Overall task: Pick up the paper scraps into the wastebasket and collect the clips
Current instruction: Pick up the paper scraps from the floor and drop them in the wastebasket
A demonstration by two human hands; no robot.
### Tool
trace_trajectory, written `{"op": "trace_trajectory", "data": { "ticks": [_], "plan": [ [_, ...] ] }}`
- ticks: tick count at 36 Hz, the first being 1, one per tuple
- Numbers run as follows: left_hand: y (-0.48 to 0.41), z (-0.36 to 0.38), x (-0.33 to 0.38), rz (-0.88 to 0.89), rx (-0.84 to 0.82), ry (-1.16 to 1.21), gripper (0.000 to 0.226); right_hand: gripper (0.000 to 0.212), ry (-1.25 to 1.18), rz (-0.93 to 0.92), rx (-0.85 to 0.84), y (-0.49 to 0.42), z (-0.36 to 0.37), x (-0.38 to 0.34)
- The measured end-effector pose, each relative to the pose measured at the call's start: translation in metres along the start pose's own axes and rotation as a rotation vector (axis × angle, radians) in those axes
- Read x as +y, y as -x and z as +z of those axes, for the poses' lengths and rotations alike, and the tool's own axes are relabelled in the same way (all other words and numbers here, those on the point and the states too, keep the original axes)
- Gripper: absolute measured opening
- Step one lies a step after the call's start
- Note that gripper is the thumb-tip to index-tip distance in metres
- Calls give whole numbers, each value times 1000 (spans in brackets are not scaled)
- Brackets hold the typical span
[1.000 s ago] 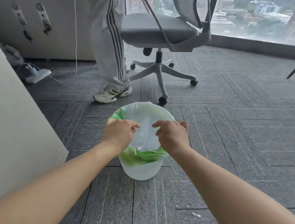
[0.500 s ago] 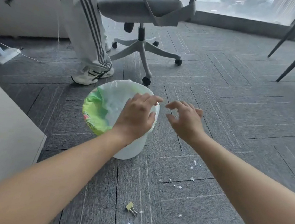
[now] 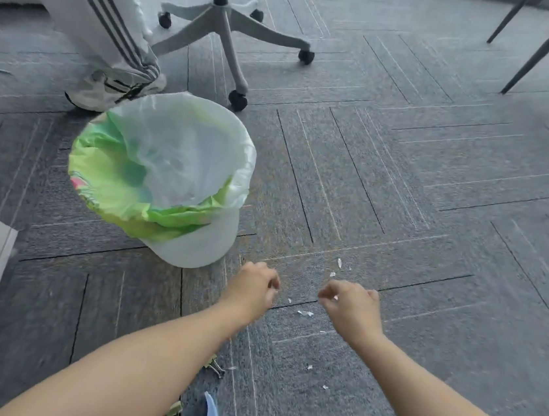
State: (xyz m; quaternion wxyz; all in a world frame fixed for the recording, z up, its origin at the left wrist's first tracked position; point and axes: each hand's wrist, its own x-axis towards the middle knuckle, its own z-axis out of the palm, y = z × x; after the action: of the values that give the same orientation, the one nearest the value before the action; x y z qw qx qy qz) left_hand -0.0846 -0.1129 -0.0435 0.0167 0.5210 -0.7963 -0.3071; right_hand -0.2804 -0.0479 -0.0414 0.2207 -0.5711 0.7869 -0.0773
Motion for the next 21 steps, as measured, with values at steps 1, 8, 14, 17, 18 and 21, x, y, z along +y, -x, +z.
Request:
{"op": "trace_trajectory", "data": {
  "ticks": [1,8,14,17,18,21],
  "plan": [
    [0,6,-5,-20,-11,-17,10,9,14,17,-19,1,9,2],
    [-6,35,-17,-116,-45,-38,11,12,91,94,-39,8,49,4],
    [-7,48,-24,-147,27,50,10,17,56,117,-9,6,61,3],
    [-7,52,-27,-151,65,59,8,17,41,145,6,4,64,2],
    [-7,53,-28,-153,82,60,7,17,29,157,12,4,65,2],
    [-6,55,-29,-170,102,60,7,16,2,183,24,4,67,2]
  ]
}}
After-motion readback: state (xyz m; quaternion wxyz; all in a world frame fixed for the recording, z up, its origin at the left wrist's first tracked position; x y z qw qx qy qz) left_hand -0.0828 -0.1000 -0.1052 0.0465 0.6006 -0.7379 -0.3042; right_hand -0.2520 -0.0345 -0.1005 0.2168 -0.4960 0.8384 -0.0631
